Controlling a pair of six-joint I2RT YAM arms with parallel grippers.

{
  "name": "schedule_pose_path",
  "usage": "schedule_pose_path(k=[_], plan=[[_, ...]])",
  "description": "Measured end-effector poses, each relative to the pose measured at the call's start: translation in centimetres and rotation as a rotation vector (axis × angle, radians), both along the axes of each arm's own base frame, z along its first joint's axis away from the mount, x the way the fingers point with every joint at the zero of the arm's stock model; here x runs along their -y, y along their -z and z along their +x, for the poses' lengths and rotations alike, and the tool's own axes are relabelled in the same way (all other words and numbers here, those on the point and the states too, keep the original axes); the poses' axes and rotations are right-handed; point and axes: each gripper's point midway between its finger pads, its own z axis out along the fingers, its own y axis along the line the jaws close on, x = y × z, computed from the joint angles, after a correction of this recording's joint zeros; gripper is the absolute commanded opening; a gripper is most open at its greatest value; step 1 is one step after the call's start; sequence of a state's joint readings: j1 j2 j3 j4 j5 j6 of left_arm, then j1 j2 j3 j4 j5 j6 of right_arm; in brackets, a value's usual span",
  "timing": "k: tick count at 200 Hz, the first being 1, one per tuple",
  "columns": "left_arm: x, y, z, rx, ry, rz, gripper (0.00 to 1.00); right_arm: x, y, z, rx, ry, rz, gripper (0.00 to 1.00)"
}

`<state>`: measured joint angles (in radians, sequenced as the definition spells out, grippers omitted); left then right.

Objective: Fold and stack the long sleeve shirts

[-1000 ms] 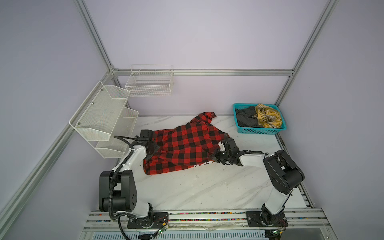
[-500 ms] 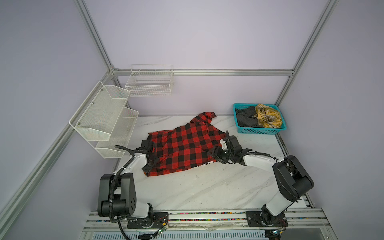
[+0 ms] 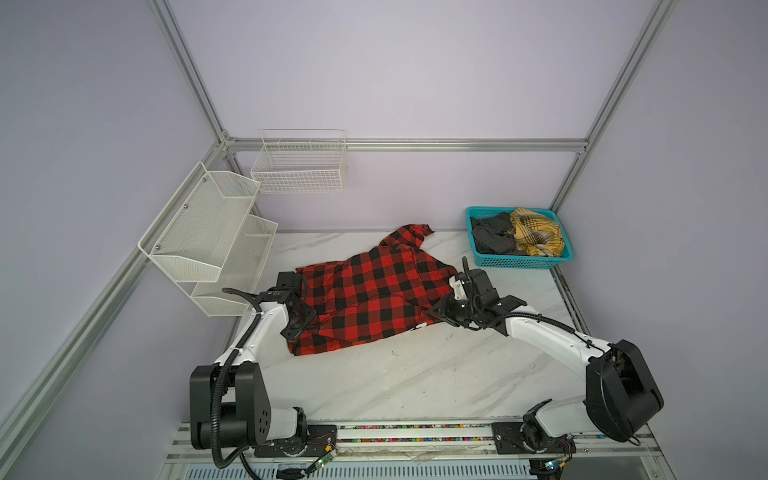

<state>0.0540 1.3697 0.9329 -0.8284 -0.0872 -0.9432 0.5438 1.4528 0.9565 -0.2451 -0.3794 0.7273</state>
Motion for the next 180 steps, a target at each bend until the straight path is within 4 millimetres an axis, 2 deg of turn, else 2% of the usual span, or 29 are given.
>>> schedule_pose_path(k=[15, 25, 36, 53, 80, 103, 152, 160, 180], plan=[[0.0, 0.9, -0.5, -0.012, -0.007, -0.004, 0.37, -1.1, -0.5, 1.2, 0.021, -0.015, -0.014, 0.09], [0.1, 1.8, -1.1, -0.037, -0.007, -0.006, 0.5, -1.9, -0.1, 1.8, 0.025, -0.029, -0.029, 0.07], [0.0, 2.3, -1.4, -0.057, -0.011, -0.007, 0.58, -2.6, 1.0, 2.5, 0.016, -0.043, -0.051, 0.04], [0.0, 2.4, -1.3, -0.057, -0.012, -0.006, 0.61, -3.1, 3.7, 3.3, -0.015, -0.059, -0.104, 0.02], [0.1, 2.0, -1.5, -0.053, -0.005, 0.0, 0.62, -2.8, 8.2, 4.1, -0.066, -0.068, -0.198, 0.0], [1.2, 1.4, -2.0, -0.065, 0.029, 0.002, 0.55, -2.0, 10.3, 4.4, -0.087, -0.068, -0.246, 0.01], [3.9, -0.2, -1.5, -0.03, 0.095, -0.013, 0.33, -1.2, 10.8, 5.2, -0.067, -0.067, -0.261, 0.17], [4.0, -0.2, -1.2, -0.03, 0.096, -0.013, 0.3, -1.2, 10.8, 5.3, -0.061, -0.069, -0.259, 0.21], [4.1, 0.6, 0.0, -0.056, 0.103, -0.008, 0.15, -1.4, 10.6, 5.4, -0.046, -0.074, -0.252, 0.29]])
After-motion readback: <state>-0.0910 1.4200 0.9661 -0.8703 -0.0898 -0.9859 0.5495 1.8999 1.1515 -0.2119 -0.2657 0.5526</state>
